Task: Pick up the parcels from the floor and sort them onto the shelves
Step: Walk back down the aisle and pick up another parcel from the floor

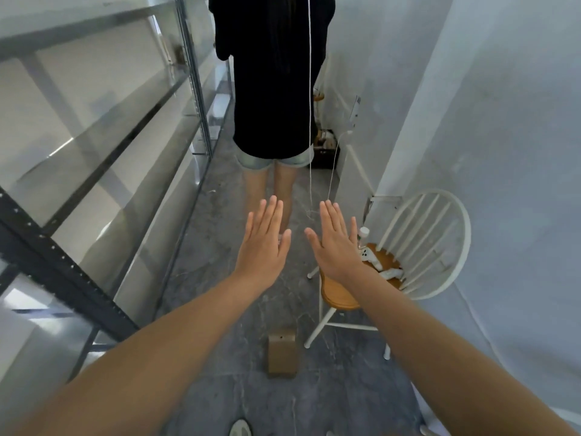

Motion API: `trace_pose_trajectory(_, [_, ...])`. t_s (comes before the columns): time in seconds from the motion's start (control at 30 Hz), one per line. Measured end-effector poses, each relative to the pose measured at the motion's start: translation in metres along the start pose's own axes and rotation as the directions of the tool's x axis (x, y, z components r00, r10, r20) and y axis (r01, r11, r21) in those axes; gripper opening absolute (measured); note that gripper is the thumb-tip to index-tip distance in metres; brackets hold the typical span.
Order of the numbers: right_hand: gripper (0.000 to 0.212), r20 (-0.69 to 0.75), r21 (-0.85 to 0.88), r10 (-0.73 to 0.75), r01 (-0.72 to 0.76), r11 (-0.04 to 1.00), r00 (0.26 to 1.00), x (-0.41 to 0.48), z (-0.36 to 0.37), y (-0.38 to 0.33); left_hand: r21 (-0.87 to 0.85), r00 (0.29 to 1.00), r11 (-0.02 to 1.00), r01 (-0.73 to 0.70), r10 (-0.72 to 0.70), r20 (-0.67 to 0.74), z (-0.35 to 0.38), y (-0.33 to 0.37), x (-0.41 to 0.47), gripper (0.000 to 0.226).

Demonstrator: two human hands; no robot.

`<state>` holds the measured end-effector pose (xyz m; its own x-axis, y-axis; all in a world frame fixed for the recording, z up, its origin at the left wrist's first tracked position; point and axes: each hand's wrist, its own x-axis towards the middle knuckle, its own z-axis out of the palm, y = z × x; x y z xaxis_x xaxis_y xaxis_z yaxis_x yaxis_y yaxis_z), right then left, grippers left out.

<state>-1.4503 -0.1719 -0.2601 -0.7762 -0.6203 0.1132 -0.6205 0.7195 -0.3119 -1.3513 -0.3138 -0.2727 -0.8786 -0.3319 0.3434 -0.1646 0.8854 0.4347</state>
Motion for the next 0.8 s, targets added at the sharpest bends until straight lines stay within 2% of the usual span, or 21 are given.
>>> trace_pose_trajectory(0.27, [0.066, 0.061, 0.007, 0.038, -0.038, 0.999, 0.997, 0.08, 0.061, -0.024, -0.098, 0.995, 0.994, 0.052, -0.042, 0.095, 0.035, -0.078, 0.052, 0.067])
trace_pose_trajectory(0.43, [0.067, 0.121, 0.035, 0.073, -0.078, 0.996, 0.99, 0.116, 0.109, -0.025, -0.06, 0.991, 0.997, 0.054, -0.046, 0.123, 0.067, -0.125, 0.071, 0.069])
trace_pose_trajectory(0.6, [0.067, 0.198, 0.011, 0.109, -0.114, 0.993, 0.974, 0.133, 0.153, -0.009, -0.083, 0.974, 0.992, 0.098, -0.078, 0.211, 0.108, -0.15, 0.067, 0.074])
trace_pose_trajectory(0.8, [0.065, 0.292, 0.072, 0.104, -0.13, 0.989, 0.951, 0.138, 0.224, 0.022, -0.105, 0.937, 0.977, 0.186, -0.145, 0.317, 0.179, -0.174, 0.069, 0.06])
